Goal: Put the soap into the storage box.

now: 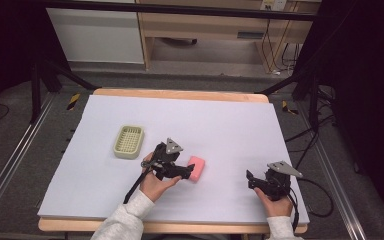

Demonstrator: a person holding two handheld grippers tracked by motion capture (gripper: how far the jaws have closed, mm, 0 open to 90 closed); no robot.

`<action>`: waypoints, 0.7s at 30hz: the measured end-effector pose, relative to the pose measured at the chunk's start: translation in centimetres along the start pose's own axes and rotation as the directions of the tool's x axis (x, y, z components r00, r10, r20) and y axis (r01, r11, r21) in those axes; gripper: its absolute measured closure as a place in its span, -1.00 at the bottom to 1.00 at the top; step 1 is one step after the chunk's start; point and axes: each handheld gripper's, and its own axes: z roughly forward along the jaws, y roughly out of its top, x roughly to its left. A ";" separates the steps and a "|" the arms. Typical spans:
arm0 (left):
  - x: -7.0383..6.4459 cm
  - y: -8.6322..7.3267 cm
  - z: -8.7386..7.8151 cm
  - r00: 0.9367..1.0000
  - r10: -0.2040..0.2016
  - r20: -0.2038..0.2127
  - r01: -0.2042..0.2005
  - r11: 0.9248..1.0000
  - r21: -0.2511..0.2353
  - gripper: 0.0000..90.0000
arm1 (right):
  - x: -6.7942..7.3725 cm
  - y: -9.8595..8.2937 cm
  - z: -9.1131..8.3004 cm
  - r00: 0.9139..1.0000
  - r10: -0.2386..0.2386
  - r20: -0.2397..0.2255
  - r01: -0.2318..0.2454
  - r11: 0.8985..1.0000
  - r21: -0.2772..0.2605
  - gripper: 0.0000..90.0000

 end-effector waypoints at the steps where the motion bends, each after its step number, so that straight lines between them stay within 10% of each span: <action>1: -0.1 0.0 0.1 1.000 0.001 0.000 -0.001 1.000 0.002 -0.58 | 0.0 0.0 0.0 1.000 0.001 0.000 -0.001 1.000 -0.001 -0.71; 21: -1.6 0.4 2.4 1.000 0.028 0.007 -0.028 0.999 0.047 -0.62 | 0.0 0.0 0.0 1.000 -0.008 0.004 0.008 1.000 0.000 -0.72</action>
